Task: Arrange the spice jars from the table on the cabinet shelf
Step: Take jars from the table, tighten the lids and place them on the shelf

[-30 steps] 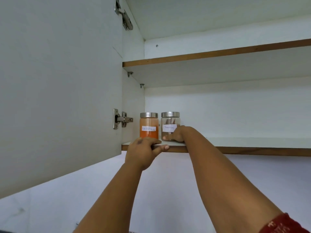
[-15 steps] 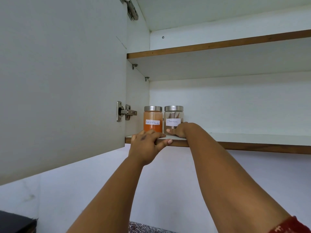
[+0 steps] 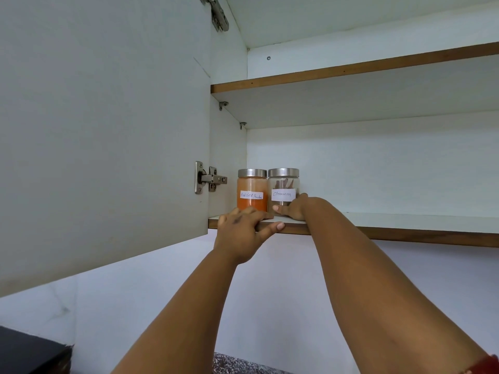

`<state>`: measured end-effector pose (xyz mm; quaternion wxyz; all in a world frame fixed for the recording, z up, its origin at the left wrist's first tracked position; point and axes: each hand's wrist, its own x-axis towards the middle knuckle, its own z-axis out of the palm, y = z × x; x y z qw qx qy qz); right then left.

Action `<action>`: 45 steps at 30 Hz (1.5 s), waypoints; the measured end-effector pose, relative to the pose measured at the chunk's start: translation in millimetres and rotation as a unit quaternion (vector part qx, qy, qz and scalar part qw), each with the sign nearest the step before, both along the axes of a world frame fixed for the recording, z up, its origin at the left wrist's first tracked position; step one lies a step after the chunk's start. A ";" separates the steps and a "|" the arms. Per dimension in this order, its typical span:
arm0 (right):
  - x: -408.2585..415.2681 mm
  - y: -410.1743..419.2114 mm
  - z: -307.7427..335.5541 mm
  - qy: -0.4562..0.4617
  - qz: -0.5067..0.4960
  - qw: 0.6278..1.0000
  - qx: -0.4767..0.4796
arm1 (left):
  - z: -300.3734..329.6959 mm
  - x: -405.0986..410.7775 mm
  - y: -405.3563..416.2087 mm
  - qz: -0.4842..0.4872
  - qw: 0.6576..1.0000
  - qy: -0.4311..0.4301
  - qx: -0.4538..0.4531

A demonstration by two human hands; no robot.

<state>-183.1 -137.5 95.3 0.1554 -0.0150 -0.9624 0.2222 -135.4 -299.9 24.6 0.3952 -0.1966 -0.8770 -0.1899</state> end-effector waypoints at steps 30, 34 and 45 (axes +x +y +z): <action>38.5 0.6 -1.5 -0.014 -0.060 0.996 -0.062 | 3.6 -1.6 -4.7 0.002 0.999 -0.032 -0.034; 71.3 5.3 -12.2 0.009 -0.100 0.993 0.057 | 8.8 14.2 1.1 0.026 0.995 -0.084 -0.047; 166.3 25.7 -92.8 0.186 -0.032 0.982 0.032 | -32.1 97.4 -12.2 0.044 0.983 -0.154 -0.087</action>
